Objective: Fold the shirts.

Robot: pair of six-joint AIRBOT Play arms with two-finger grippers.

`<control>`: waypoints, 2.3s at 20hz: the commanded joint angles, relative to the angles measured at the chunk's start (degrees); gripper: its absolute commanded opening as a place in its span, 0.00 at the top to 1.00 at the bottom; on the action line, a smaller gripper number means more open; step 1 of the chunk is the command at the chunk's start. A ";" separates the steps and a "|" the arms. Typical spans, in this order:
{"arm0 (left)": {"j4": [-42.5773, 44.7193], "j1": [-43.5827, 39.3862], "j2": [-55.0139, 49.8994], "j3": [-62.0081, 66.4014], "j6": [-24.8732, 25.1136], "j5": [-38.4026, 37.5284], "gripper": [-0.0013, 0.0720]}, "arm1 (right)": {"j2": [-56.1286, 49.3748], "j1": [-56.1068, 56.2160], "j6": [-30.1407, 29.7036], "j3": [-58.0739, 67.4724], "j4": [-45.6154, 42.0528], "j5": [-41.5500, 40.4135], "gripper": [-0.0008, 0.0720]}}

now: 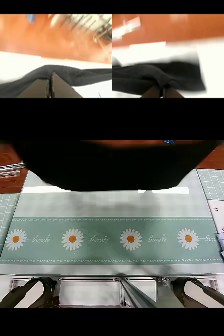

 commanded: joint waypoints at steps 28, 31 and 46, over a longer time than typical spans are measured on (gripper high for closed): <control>20.02 0.83 2.89 -18.43 -4.26 0.48 0.96 | 9.05 4.57 -1.79 -19.06 -11.02 2.56 0.95; 20.06 -4.55 -10.60 -16.00 -4.28 7.96 0.96 | -4.79 10.69 -2.19 -18.86 -10.97 -7.93 0.95; 20.11 -6.21 -37.20 -1.49 -6.69 0.35 0.96 | -38.62 9.70 5.64 4.61 -10.75 -2.23 0.95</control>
